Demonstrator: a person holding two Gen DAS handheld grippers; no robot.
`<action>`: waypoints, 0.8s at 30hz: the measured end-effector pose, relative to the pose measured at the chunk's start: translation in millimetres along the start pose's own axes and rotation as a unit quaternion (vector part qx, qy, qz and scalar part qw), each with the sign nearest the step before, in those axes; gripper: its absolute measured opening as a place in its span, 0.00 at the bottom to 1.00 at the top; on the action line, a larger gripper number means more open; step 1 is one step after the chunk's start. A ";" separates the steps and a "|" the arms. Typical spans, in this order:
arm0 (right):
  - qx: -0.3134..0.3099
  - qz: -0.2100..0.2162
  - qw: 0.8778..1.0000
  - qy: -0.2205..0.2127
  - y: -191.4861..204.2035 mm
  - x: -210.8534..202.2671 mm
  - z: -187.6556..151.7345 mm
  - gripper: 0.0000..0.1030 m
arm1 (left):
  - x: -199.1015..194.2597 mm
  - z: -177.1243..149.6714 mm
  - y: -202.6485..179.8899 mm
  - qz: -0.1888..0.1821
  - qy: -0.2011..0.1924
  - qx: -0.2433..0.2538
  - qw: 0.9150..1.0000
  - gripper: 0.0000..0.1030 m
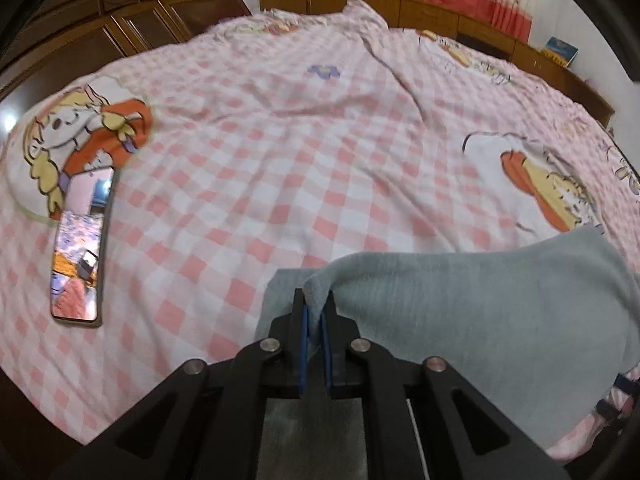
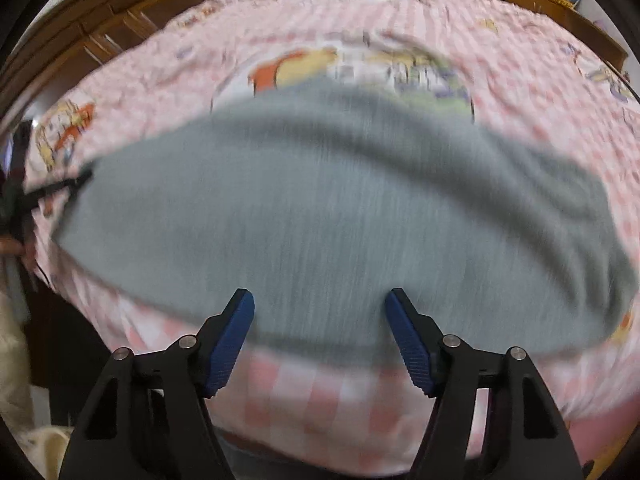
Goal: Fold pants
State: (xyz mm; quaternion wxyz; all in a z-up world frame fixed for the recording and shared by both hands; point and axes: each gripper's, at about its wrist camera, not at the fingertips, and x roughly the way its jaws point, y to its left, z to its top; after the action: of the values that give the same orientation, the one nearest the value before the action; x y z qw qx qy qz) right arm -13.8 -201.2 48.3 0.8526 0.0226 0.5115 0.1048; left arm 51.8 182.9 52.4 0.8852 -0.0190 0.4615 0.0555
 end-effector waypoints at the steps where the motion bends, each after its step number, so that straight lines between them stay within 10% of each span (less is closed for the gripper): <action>1: -0.002 -0.001 1.000 -0.009 -3.3 -2.4 13.3 0.68 | 3.5 -1.3 0.4 -0.002 0.003 -0.003 1.000 0.05; 12: -0.070 0.011 0.997 0.012 -4.6 63.5 149.8 0.68 | 5.7 -6.5 3.2 -0.008 -0.006 -0.020 1.000 0.06; 14: -0.085 0.011 0.996 0.038 -0.6 84.7 152.1 0.53 | 3.8 -7.7 2.0 -0.008 -0.009 -0.021 1.000 0.06; 15: -0.088 0.017 0.995 0.046 0.4 90.6 150.2 0.21 | 2.7 -8.1 1.5 -0.007 -0.011 -0.021 1.000 0.06; 16: -0.089 0.019 0.995 0.046 2.0 92.9 148.4 0.12 | 1.0 -8.2 1.3 -0.007 -0.015 -0.021 1.000 0.06; 20: -0.081 -0.012 0.996 -0.031 0.3 72.4 149.5 0.08 | -11.3 -6.8 -2.4 -0.003 -0.034 -0.011 0.999 0.06; 24: -0.081 -0.026 0.996 -0.012 -0.4 94.3 152.0 0.07 | -8.1 1.0 -3.1 0.001 -0.037 -0.001 0.999 0.06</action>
State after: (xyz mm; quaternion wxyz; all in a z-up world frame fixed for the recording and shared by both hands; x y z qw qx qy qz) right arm 162.4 -172.1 38.7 0.8601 -0.0587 0.4914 0.1236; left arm 48.4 179.2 59.5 0.9018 -0.0171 0.4280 0.0574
